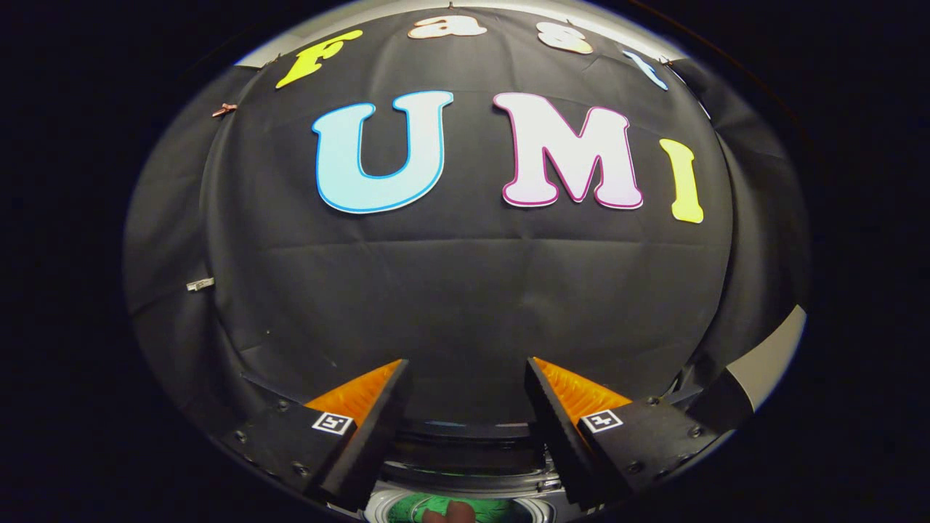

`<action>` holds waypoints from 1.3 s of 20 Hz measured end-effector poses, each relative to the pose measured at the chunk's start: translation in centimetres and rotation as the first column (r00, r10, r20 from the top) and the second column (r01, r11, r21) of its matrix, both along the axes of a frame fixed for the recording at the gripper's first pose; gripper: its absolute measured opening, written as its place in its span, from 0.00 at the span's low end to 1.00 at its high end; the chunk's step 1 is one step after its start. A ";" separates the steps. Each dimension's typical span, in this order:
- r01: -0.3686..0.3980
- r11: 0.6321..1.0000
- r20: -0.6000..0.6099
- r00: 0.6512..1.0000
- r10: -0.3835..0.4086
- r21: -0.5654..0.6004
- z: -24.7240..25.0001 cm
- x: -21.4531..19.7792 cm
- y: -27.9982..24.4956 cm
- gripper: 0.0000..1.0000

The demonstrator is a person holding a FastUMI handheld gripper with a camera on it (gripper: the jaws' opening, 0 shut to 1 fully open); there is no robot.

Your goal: Put the clothes into the washing machine and then close the washing machine lid.

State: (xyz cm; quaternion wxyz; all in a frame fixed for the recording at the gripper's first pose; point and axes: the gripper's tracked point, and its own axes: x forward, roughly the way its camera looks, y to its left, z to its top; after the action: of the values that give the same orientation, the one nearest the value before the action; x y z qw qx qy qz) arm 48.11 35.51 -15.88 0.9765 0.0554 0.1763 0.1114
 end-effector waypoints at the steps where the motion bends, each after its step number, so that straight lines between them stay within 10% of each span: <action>1: -0.008 1.000 0.003 1.000 0.008 0.009 0.2 -0.6 -0.1 0.98; 26: -0.064 0.998 -0.129 0.990 0.060 -0.029 -6.8 -15.7 -1.5 0.98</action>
State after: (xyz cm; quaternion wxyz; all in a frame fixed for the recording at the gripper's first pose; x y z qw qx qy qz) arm 32.44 34.03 -22.71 0.9600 0.0406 0.2422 0.1348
